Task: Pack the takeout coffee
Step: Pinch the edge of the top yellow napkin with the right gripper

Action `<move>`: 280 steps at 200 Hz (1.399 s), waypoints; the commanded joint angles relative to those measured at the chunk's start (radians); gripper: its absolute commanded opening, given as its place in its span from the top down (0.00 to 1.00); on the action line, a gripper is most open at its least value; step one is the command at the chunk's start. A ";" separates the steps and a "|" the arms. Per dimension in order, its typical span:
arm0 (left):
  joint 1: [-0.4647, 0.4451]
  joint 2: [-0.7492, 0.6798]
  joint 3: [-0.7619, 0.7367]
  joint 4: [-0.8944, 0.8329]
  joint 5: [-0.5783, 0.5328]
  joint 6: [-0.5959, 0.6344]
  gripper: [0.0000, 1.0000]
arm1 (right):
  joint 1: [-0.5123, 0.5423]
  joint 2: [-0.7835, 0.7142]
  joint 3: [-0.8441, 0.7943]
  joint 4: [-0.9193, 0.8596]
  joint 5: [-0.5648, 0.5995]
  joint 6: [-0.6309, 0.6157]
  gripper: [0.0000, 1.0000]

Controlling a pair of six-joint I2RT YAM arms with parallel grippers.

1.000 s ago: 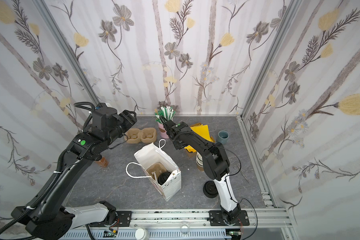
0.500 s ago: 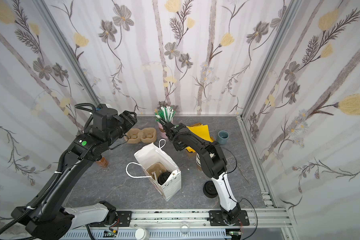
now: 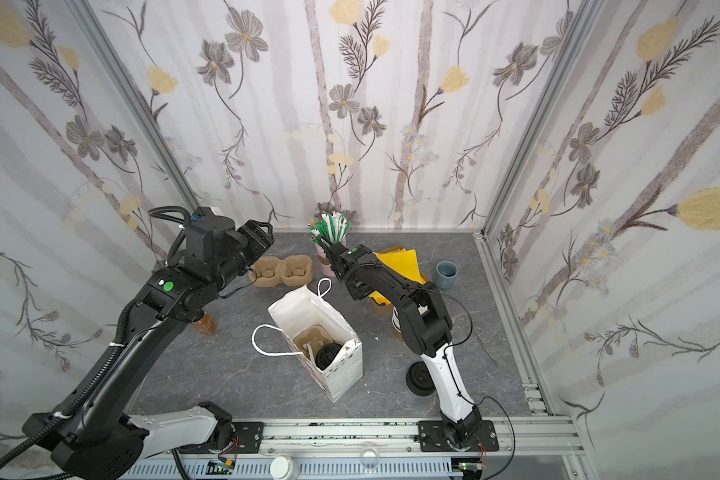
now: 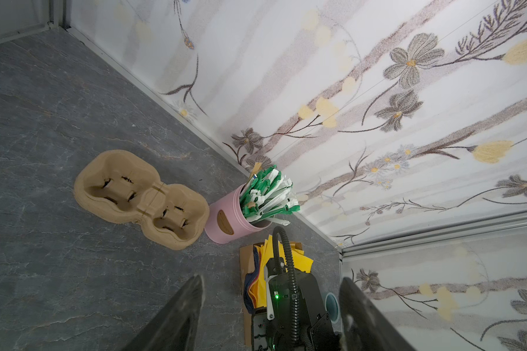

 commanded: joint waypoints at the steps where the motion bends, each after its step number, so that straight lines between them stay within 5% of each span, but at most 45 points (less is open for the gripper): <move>1: 0.001 0.002 0.005 0.041 -0.027 0.009 0.29 | -0.001 -0.002 0.014 -0.015 0.035 -0.007 0.57; 120: 0.002 0.006 0.005 0.054 -0.019 0.015 0.29 | 0.001 0.029 0.008 -0.017 -0.070 -0.027 0.48; 280: 0.002 0.007 0.006 0.063 -0.009 0.016 0.29 | -0.014 0.000 0.029 -0.027 0.015 -0.002 0.64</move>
